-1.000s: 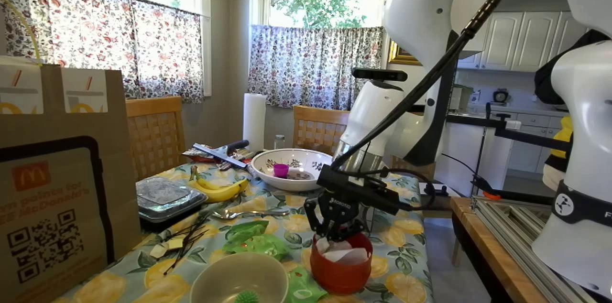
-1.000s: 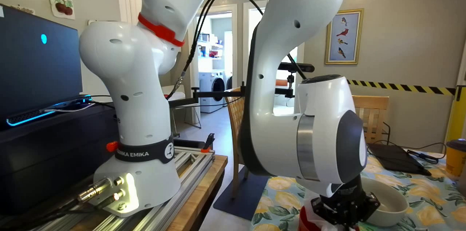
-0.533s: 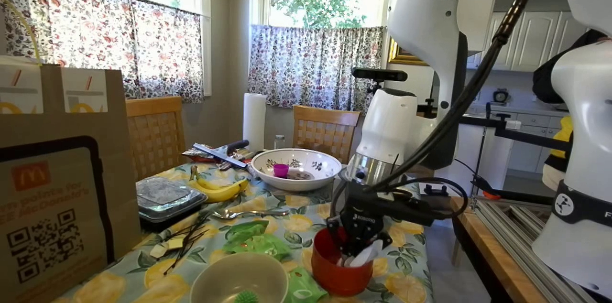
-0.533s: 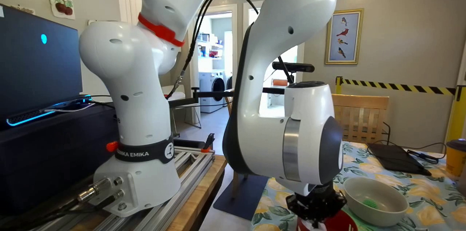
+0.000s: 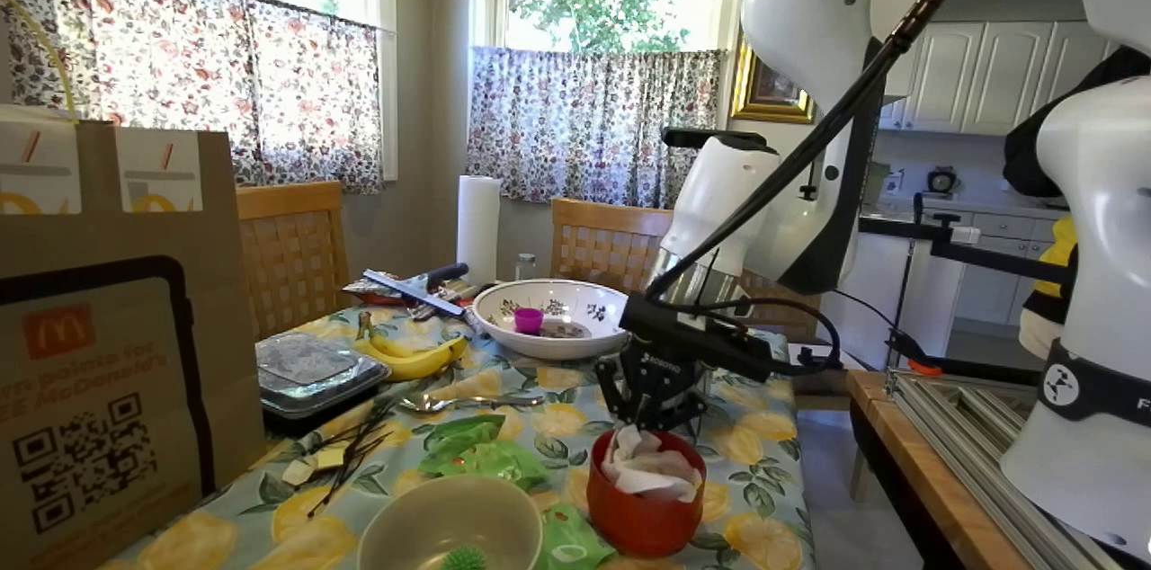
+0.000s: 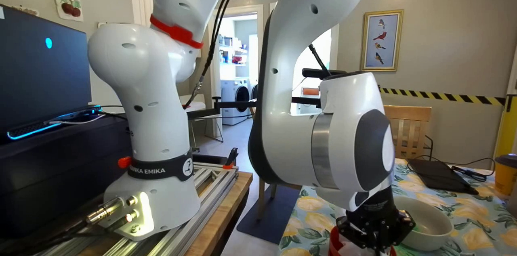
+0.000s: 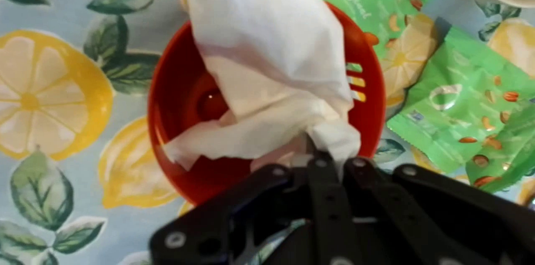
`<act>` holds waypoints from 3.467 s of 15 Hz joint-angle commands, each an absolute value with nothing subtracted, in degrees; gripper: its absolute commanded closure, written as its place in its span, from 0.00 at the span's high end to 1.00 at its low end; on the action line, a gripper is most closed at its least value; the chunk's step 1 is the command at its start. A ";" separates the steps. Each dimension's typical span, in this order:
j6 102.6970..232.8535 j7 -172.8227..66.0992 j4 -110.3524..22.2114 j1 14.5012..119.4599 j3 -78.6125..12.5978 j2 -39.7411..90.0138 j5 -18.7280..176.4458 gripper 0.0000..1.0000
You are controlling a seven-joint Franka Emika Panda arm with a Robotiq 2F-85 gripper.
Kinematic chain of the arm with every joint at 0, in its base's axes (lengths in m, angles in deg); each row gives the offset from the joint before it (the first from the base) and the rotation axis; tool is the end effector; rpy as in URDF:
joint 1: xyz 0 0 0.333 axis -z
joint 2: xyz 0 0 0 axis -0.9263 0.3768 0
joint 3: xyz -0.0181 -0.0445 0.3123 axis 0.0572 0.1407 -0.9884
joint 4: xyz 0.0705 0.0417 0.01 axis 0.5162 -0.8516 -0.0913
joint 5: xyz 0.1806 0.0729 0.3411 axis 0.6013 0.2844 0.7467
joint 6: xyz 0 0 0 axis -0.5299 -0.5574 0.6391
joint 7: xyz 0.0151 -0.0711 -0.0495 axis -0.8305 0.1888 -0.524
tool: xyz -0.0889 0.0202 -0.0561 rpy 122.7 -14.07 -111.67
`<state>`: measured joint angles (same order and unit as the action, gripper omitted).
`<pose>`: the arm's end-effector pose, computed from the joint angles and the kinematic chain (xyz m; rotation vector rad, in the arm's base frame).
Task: Shift the orange bowl to the left, then wipe it with a tissue
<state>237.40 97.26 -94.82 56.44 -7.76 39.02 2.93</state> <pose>0.4034 -0.0263 0.1314 -2.0826 1.9734 -0.1749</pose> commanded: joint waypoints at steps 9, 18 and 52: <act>241.92 95.54 -98.47 55.95 -6.93 32.54 7.01 0.01; 250.38 98.62 -101.70 59.25 -0.67 30.48 12.75 0.01; 252.10 99.37 -113.07 75.75 -10.41 16.21 7.21 1.00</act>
<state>252.80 97.52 -107.54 74.24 -11.83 23.12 10.26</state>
